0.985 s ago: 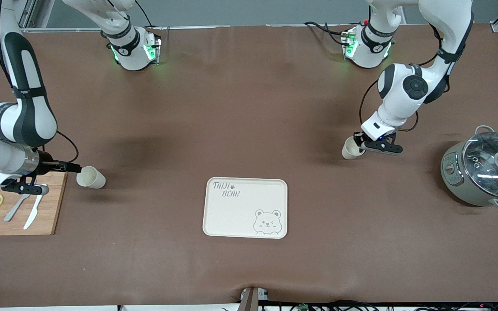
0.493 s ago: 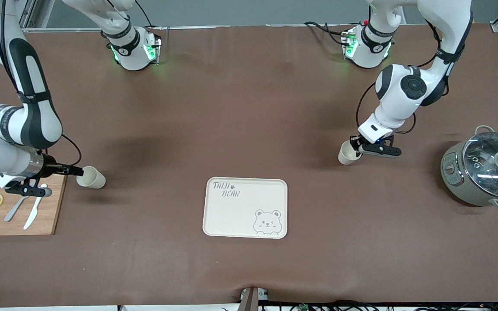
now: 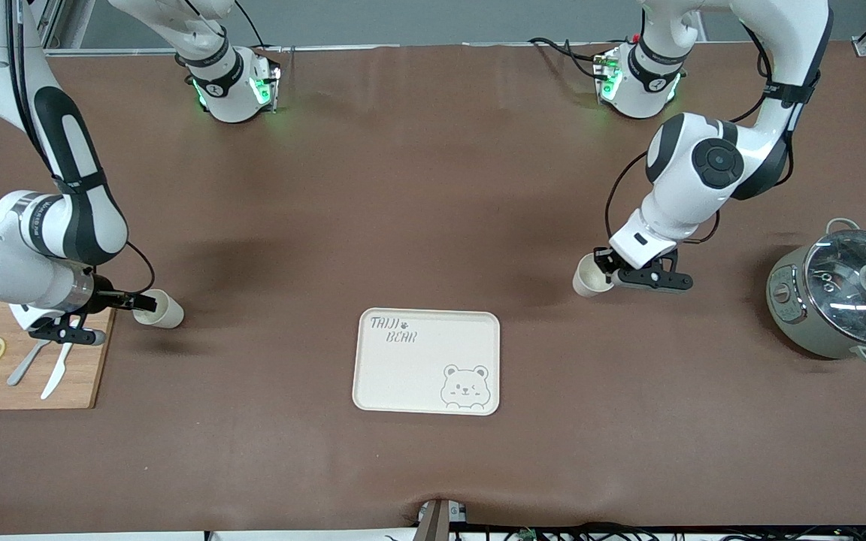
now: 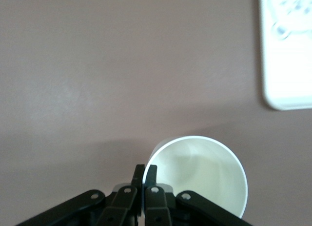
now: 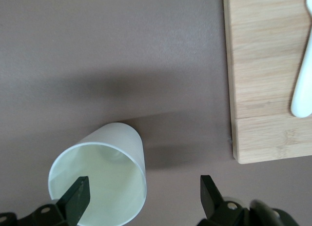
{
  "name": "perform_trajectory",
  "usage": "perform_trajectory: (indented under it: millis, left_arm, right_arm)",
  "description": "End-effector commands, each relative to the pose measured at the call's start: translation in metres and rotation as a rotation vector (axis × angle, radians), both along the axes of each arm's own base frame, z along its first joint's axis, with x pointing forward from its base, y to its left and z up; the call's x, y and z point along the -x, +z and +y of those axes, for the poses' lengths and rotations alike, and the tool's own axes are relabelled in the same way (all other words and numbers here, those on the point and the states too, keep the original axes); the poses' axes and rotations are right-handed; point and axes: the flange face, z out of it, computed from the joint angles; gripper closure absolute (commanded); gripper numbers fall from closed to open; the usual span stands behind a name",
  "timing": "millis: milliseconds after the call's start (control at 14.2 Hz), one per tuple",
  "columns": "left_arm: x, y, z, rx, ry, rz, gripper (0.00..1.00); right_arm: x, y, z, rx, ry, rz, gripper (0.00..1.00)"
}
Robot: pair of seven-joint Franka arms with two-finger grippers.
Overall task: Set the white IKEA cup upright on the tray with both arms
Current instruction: 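Carry the cup toward the tray while the right gripper grasps the other cup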
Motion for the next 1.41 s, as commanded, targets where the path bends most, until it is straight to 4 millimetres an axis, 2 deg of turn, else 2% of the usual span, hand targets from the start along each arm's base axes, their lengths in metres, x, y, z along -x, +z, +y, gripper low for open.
perform_trajectory:
  millis: [0,70,141,211,422,493,633,704,844,915,1056,1126,1337]
  left_arm:
    - [-0.037,0.013,-0.026,0.011,0.014,0.021,1.00]
    - [-0.046,0.019,-0.033,0.017,0.013,0.018,1.00]
    - [-0.052,0.025,-0.039,0.020,0.017,0.020,1.00]
    - [-0.060,0.033,-0.045,0.014,0.023,0.022,1.00]
    - [-0.076,0.053,-0.072,-0.038,0.050,0.037,1.00]
    - [-0.079,0.057,-0.082,-0.035,0.052,0.041,1.00]
    - [-0.082,0.060,-0.102,-0.022,0.065,0.039,1.00]
    - [-0.084,0.058,-0.111,-0.018,0.075,0.036,1.00]
    - [-0.087,0.052,-0.131,-0.006,0.095,0.036,1.00]
    - [-0.088,0.049,-0.141,-0.001,0.105,0.036,1.00]
    - [-0.088,0.042,-0.153,-0.012,0.115,0.031,1.00]
    - [-0.090,0.039,-0.162,-0.012,0.125,0.026,1.00]
    - [-0.092,0.022,-0.184,-0.037,0.142,0.013,1.00]
  right_arm:
    - [0.005,-0.008,0.001,-0.008,-0.010,0.006,0.00]
    - [0.005,-0.008,0.002,-0.008,-0.009,0.007,0.10]
    - [0.005,-0.009,0.003,-0.009,-0.006,0.008,0.27]
    - [0.005,-0.010,0.003,-0.009,-0.006,0.009,0.38]
    - [0.004,-0.010,0.003,-0.009,-0.006,0.007,0.45]
    - [0.004,-0.010,0.003,-0.008,-0.006,0.004,0.54]
    - [0.004,-0.011,0.000,-0.008,-0.012,0.003,0.61]
    - [0.004,-0.011,-0.001,-0.008,-0.012,0.002,0.72]
    - [0.003,-0.011,0.001,-0.007,-0.009,-0.001,0.79]
    - [0.003,-0.011,0.000,-0.006,-0.010,-0.002,0.86]
    - [0.004,-0.011,0.000,-0.008,-0.010,0.005,0.91]
    - [0.004,-0.011,-0.001,-0.008,-0.009,0.005,1.00]
    - [0.004,-0.010,-0.002,-0.010,-0.007,0.009,1.00]
